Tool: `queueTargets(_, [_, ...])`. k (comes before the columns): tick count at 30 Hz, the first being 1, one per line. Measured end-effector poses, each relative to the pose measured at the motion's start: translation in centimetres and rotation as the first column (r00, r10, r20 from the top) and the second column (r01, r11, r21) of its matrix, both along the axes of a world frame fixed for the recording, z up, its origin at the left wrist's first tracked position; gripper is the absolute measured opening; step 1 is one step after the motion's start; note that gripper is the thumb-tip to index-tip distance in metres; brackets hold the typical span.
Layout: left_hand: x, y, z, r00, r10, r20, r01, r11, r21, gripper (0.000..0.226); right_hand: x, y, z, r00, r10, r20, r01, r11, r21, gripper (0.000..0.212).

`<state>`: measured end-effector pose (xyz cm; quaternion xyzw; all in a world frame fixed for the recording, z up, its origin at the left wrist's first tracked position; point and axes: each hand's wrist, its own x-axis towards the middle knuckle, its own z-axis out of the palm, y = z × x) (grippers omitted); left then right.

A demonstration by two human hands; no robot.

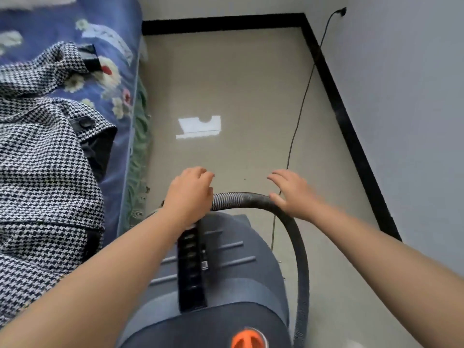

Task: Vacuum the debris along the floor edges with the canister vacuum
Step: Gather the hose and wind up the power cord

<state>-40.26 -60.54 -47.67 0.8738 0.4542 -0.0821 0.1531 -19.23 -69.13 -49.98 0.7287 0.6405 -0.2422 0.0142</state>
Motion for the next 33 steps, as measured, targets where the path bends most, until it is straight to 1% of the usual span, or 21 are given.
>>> queueTargets(3, [8.0, -3.4, 2.8, 0.997, -0.054, -0.054, 0.059, 0.994, 0.089, 0.035, 6.3, -2.7, 3.2, 0.997, -0.077, -0.03, 0.08, 0.992, 0.097, 0.049])
queueTargets(6, [16.6, -6.9, 5.3, 0.997, -0.011, -0.077, 0.022, 0.99, 0.137, 0.034, 13.0, -5.3, 6.4, 0.993, -0.102, -0.051, 0.11, 0.976, 0.189, 0.048])
queueTargets(8, [22.1, -9.0, 6.9, 0.997, 0.002, -0.071, 0.009, 0.987, 0.158, 0.034, 17.4, -7.4, 8.9, 0.994, -0.098, -0.048, 0.106, 0.971, 0.214, 0.048])
queueTargets(12, [31.7, -11.4, 10.9, 0.999, -0.015, -0.049, 0.027, 0.97, 0.241, 0.031, 25.6, -10.3, 14.5, 0.995, -0.101, 0.011, 0.095, 0.964, 0.247, 0.05])
queueTargets(16, [36.4, -10.9, 15.1, 0.999, 0.013, -0.038, 0.001, 0.943, 0.334, 0.027, 31.1, -10.0, 18.8, 0.984, -0.141, 0.106, 0.107, 0.954, 0.279, 0.05])
queueTargets(20, [39.3, -7.5, 19.5, 0.999, 0.045, 0.003, -0.042, 0.905, 0.424, 0.029, 34.8, -7.3, 22.7, 0.969, -0.199, 0.144, 0.139, 0.927, 0.347, 0.049])
queueTargets(23, [40.5, -3.7, 21.8, 0.996, 0.072, 0.05, -0.087, 0.885, 0.457, 0.033, 36.4, -3.4, 24.7, 0.963, -0.2, 0.181, 0.111, 0.906, 0.409, 0.05])
queueTargets(25, [41.1, -0.8, 22.9, 0.994, 0.085, 0.068, -0.107, 0.88, 0.463, 0.034, 37.1, -0.3, 25.8, 0.961, -0.194, 0.197, 0.096, 0.902, 0.421, 0.05])
queueTargets(30, [42.9, 10.1, 25.4, 0.987, 0.115, 0.109, -0.154, 0.86, 0.487, 0.042, 39.3, 11.3, 28.2, 0.954, -0.163, 0.25, 0.03, 0.885, 0.464, 0.055])
queueTargets(33, [44.8, 18.0, 26.3, 0.985, 0.14, 0.103, -0.172, 0.858, 0.485, 0.044, 41.4, 19.0, 28.8, 0.956, -0.209, 0.206, 0.086, 0.872, 0.482, 0.058])
